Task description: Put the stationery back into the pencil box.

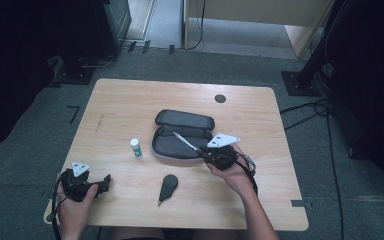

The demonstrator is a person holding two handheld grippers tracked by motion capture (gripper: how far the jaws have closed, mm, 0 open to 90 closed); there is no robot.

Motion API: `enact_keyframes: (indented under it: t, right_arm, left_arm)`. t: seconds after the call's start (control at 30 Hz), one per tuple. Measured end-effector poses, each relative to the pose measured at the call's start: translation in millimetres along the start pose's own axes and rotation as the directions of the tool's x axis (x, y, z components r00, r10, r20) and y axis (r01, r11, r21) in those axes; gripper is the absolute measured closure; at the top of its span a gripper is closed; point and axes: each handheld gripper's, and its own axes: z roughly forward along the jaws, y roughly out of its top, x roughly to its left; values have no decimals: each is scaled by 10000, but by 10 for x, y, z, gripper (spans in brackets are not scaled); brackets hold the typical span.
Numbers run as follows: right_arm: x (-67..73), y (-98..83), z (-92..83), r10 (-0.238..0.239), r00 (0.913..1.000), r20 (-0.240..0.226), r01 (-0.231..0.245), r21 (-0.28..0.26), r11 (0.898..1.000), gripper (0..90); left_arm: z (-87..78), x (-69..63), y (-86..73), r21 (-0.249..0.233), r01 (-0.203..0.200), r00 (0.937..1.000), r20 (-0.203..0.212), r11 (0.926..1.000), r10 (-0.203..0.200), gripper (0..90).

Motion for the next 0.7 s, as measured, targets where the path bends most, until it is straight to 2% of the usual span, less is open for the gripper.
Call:
enact_keyframes:
  t: [0.23,0.7]
  right_arm:
    - [-41,97,156,-74,10000,-1,74,384,9992,762]
    - [-125,145,384,241,9997,-6,-240,900,9957,760]
  left_arm:
    - [0,1,0,8,-8,10000,-2,10000,8,0]
    - [0,2,0,11,-22,10000,2,10000,22,0]
